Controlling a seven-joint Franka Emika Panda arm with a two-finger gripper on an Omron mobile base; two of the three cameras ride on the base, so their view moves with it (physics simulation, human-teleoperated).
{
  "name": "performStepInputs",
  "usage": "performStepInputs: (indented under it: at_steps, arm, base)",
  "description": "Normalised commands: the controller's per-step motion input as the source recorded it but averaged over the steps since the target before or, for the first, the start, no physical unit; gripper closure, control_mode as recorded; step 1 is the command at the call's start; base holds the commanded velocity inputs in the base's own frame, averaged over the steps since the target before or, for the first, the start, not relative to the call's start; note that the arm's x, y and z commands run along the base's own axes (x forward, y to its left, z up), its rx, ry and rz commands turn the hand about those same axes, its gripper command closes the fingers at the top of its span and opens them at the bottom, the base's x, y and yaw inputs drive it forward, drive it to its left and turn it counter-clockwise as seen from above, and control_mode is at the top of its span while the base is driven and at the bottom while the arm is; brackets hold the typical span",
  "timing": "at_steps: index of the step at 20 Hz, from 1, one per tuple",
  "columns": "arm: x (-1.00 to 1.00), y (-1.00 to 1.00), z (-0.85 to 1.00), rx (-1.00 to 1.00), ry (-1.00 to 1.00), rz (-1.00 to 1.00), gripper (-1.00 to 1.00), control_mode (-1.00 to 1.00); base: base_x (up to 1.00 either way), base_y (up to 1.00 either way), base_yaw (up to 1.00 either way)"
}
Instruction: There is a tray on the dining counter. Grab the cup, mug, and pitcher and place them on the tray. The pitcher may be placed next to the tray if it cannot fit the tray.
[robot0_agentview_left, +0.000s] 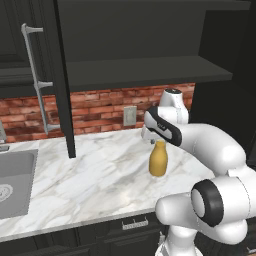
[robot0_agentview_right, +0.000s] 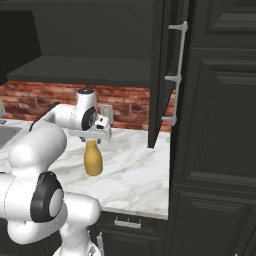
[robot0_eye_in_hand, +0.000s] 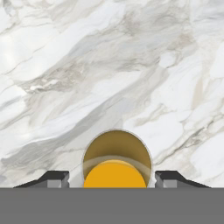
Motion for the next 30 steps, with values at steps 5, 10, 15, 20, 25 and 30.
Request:
performStepInputs:
  at_steps: [5, 10, 15, 20, 25, 30]
  arm:
    - [0.0, 0.0, 0.0, 0.0, 0.0, 0.0, 1.0, -1.0]
    - [0.0, 0.0, 0.03, 0.0, 0.0, 0.0, 1.0, -1.0]
    - [0.0, -0.01, 0.16, 0.0, 0.0, 0.0, 1.0, -1.0]
    - [-0.04, -0.01, 0.18, 0.0, -0.01, 0.0, 1.0, -1.0]
    - [-0.17, 0.0, 0.16, 0.0, 0.0, 0.0, 1.0, -1.0]
    - [-0.49, 0.0, 0.23, 0.0, -0.02, 0.0, 1.0, -1.0]
  base:
    - [0.0, 0.0, 0.0]
    - [0.0, 0.0, 0.0]
    - [0.0, 0.0, 0.0]
    - [0.0, 0.0, 0.0]
    - [0.0, 0.0, 0.0]
    - [0.0, 0.0, 0.0]
